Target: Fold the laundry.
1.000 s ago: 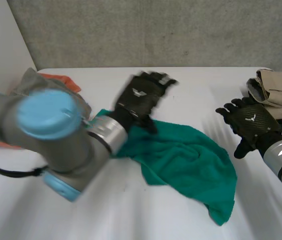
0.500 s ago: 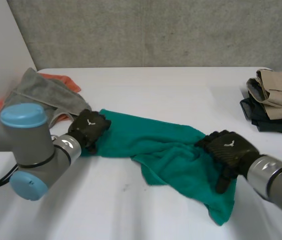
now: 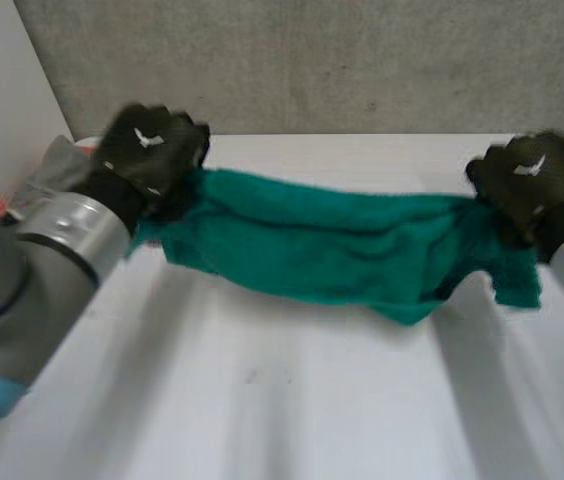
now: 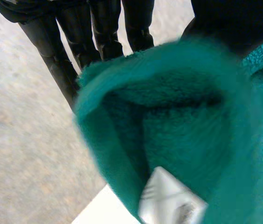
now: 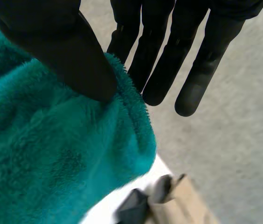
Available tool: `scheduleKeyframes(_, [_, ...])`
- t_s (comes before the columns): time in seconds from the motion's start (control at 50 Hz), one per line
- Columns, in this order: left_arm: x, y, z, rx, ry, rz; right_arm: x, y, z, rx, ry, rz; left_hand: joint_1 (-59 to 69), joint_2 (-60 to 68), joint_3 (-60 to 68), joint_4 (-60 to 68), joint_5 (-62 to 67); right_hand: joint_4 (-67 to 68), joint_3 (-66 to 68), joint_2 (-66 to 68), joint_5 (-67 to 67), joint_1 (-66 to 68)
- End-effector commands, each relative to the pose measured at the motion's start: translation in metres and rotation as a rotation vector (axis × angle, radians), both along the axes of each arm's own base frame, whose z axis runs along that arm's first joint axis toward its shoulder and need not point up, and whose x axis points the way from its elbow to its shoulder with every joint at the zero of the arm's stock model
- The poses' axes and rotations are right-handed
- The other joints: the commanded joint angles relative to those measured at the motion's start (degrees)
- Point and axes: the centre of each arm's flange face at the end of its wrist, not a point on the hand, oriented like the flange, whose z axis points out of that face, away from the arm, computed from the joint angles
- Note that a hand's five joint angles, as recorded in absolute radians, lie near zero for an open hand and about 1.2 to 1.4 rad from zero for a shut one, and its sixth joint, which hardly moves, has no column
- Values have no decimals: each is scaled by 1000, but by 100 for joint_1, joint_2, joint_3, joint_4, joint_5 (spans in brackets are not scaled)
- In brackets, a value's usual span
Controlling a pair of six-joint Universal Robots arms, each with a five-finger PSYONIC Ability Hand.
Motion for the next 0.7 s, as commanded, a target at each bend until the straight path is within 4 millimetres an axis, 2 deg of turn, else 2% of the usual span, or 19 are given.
scheduleKeyframes(0.02, [11, 24, 25, 106, 73, 4, -8, 5, 40, 49, 65, 27, 1624, 1155, 1184, 1151, 1425, 1152, 1213, 1353, 1328, 1890])
scheduleKeyframes(0.06, [8, 19, 19, 128, 68, 4, -4, -9, 32, 72, 80, 49, 1624, 1155, 1184, 1151, 1425, 1152, 1213, 1353, 1328, 1890])
scheduleKeyframes(0.12, [1, 0, -5, 187, 35, 19, 5, -28, 18, 78, 104, 78, 1624, 1155, 1184, 1151, 1425, 1152, 1213, 1353, 1328, 1890])
scheduleKeyframes(0.14, [-4, -13, -19, 222, 19, 29, 11, -42, 4, 83, 121, 93, 1624, 1155, 1184, 1151, 1425, 1152, 1213, 1353, 1328, 1890])
scheduleKeyframes(0.2, [-12, -33, -40, 261, -7, 39, 23, -62, -16, 61, 145, 112, 1624, 1155, 1184, 1151, 1425, 1152, 1213, 1353, 1328, 1890])
scheduleKeyframes(0.22, [-18, -48, -56, 285, -22, 51, 32, -74, -28, 29, 156, 126, 1624, 1155, 1184, 1151, 1425, 1152, 1213, 1353, 1328, 1890])
scheduleKeyframes(0.26, [-22, -64, -69, 294, -28, 76, 41, -85, -39, -7, 164, 137, 1624, 1155, 1184, 1151, 1425, 1152, 1213, 1353, 1328, 1890])
scheduleKeyframes(0.32, [-27, -96, -90, 277, -31, 137, 59, -108, -67, -96, 186, 155, 1624, 1155, 1184, 1151, 1425, 1152, 1213, 1353, 1328, 1890])
scheduleKeyframes(0.34, [-29, -103, -92, 263, -26, 144, 62, -113, -73, -119, 188, 155, 1143, 675, 703, 670, 944, 1152, 1213, 1353, 1328, 1890])
scheduleKeyframes(0.36, [-33, -107, -94, 246, -18, 142, 68, -123, -80, -183, 182, 150, -427, -896, -867, -900, -626, -2523, -2461, -2321, -2346, -1784])
scheduleKeyframes(0.38, [-39, -114, -91, 201, 2, 135, 70, -127, -82, -214, 182, 142, -3990, -4458, -4430, -4462, -4189, -4974, -4913, -4773, -4798, -4235])
scheduleKeyframes(0.4, [-40, -117, -86, 171, 18, 133, 70, -131, -82, -247, 177, 126, -5025, -5493, -5465, -5497, -5224, -5848, -5787, -5647, -5672, -5109])
scheduleKeyframes(0.44, [-41, -121, -80, 128, 42, 129, 67, -135, -77, -310, 159, 76, -5019, -5487, -5459, -5492, -5218, -5848, -5787, -5647, -5672, -5109])
scheduleKeyframes(0.5, [-41, -112, -64, 73, 72, 117, 61, -129, -79, -278, 145, 45, -4985, -5454, -5425, -5458, -5184, -5848, -5787, -5647, -5672, -5109])
scheduleKeyframes(0.52, [-35, -103, -51, 47, 85, 117, 56, -120, -78, -235, 140, 39, -4902, -5370, -5342, -5374, -5100, -5848, -5787, -5647, -5672, -5109])
scheduleKeyframes(0.58, [-25, -86, -43, 41, 84, 117, 46, -100, -62, -171, 119, 36, -4833, -5302, -5273, -5306, -5032, -5848, -5787, -5647, -5672, -5109])
scheduleKeyframes(0.6, [-19, -74, -41, 40, 76, 107, 40, -84, -52, -110, 97, 40, -4667, -5135, -5107, -5139, -4866, -5848, -5787, -5647, -5672, -5109])
scheduleKeyframes(0.66, [-14, -58, -49, 62, 38, 81, 34, -64, -49, -16, 69, 44, -4246, -4714, -4686, -4718, -4445, -5848, -5787, -5647, -5672, -5109])
scheduleKeyframes(0.7, [-10, -45, -66, 102, -18, 53, 29, -49, -58, 117, 56, 54, -3960, -4428, -4400, -4432, -4159, -5848, -5787, -5647, -5672, -5109])
